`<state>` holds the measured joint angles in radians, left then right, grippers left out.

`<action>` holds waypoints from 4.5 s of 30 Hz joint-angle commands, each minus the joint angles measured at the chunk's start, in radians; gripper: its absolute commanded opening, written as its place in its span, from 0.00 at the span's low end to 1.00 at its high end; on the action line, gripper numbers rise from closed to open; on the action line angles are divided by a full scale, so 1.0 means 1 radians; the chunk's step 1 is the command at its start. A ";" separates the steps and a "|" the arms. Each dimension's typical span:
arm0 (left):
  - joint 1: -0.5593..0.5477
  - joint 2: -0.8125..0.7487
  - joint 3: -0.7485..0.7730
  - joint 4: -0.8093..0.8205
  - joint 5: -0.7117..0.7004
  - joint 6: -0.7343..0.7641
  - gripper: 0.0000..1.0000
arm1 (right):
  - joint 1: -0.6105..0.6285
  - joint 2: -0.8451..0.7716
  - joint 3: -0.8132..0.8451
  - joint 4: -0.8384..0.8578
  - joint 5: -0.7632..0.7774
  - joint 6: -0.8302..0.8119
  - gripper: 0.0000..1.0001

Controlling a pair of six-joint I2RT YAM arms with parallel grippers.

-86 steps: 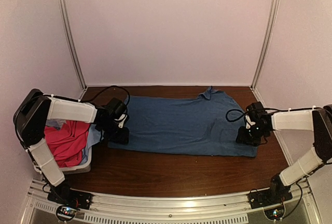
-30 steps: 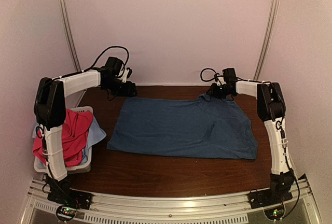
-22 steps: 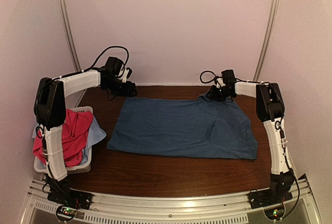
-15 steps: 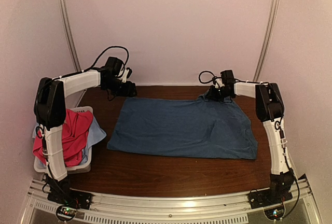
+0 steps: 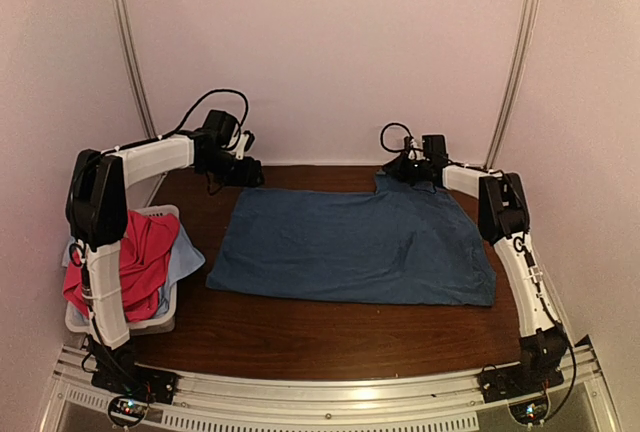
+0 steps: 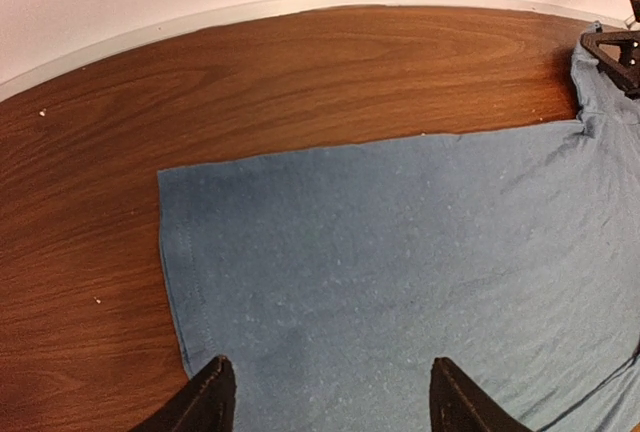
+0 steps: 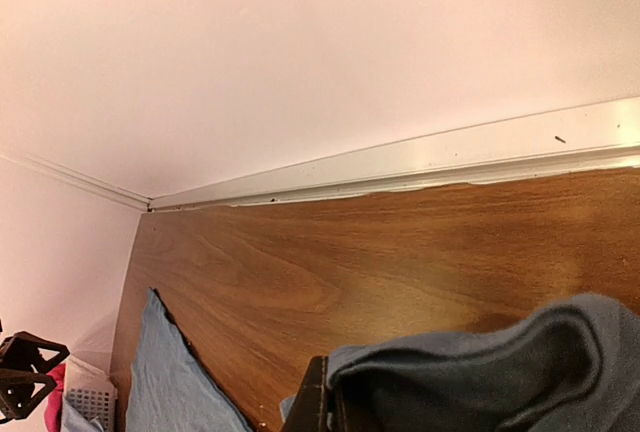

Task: Fold and stack the mixed laundry pile
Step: Adjust the 1/3-folded T-shirt at the center of the board, then pick up the 1/3-folded T-shirt from the center of the board.

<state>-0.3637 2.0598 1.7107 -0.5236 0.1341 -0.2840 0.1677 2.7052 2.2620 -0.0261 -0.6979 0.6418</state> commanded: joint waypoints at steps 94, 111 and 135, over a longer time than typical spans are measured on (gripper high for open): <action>0.135 0.651 0.720 -0.191 0.010 0.197 0.51 | -0.141 -0.189 -0.064 -0.599 0.319 -0.616 0.00; 0.134 0.586 0.682 -0.123 0.066 0.199 0.00 | -0.144 -0.246 -0.111 -0.559 0.290 -0.586 0.00; 0.146 0.181 0.175 0.140 0.046 0.217 0.00 | -0.181 -0.557 -0.487 -0.380 0.241 -0.541 0.00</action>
<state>-0.2237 2.3180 1.9644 -0.4595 0.1867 -0.0795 0.0101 2.2463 1.8362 -0.4637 -0.4412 0.0868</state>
